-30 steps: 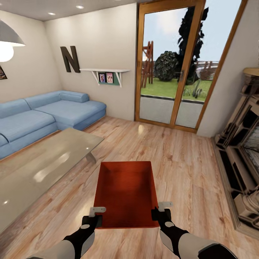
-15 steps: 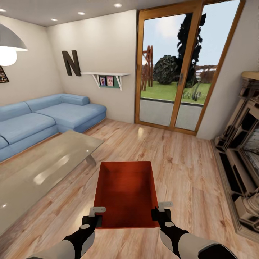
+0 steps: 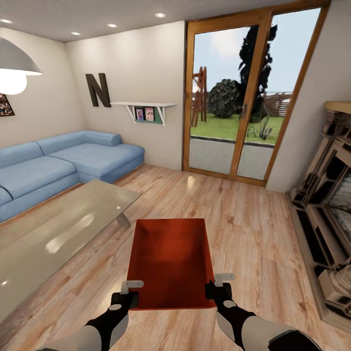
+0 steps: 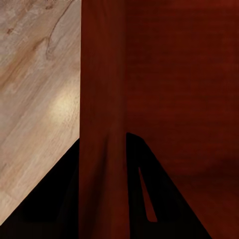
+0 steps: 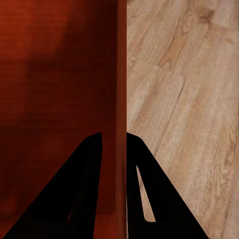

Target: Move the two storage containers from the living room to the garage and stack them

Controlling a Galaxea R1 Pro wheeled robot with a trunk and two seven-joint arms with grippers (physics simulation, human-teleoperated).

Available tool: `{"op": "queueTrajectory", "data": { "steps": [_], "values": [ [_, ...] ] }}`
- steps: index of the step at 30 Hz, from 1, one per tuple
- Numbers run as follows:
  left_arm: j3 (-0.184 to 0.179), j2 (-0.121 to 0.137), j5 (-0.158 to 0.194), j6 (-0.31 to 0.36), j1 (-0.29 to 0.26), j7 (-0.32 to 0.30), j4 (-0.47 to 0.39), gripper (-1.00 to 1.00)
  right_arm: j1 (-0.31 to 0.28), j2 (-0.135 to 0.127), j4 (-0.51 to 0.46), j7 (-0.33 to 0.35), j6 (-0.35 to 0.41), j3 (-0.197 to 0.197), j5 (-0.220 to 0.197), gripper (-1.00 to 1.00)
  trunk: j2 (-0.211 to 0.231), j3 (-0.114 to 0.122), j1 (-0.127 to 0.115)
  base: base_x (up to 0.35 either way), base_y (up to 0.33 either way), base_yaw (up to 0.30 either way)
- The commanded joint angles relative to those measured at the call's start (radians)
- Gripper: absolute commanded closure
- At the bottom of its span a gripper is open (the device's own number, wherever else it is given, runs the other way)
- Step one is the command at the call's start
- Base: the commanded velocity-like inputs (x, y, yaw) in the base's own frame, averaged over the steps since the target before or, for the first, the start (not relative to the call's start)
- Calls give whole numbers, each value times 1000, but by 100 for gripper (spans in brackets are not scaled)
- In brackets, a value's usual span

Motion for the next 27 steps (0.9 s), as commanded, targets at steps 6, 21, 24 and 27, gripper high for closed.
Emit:
{"op": "queueTrajectory", "data": {
  "steps": [6,21,24,27],
  "values": [
    [10,0,10,-4,-1,6,3,100,-1,6,-1,-2,0,-43,6,100,42,18,-23,0,0,0],
    [10,0,10,-4,-1,4,3,100,-1,7,-1,-2,0,-42,6,100,147,65,-81,0,0,0],
    [10,0,10,-4,-1,4,3,100,-1,7,-1,-2,0,-43,6,100,168,75,-92,0,0,0],
    [10,0,10,-4,-1,4,3,100,-1,7,-1,-2,0,-43,6,100,189,84,-104,0,0,0]
  ]
}}
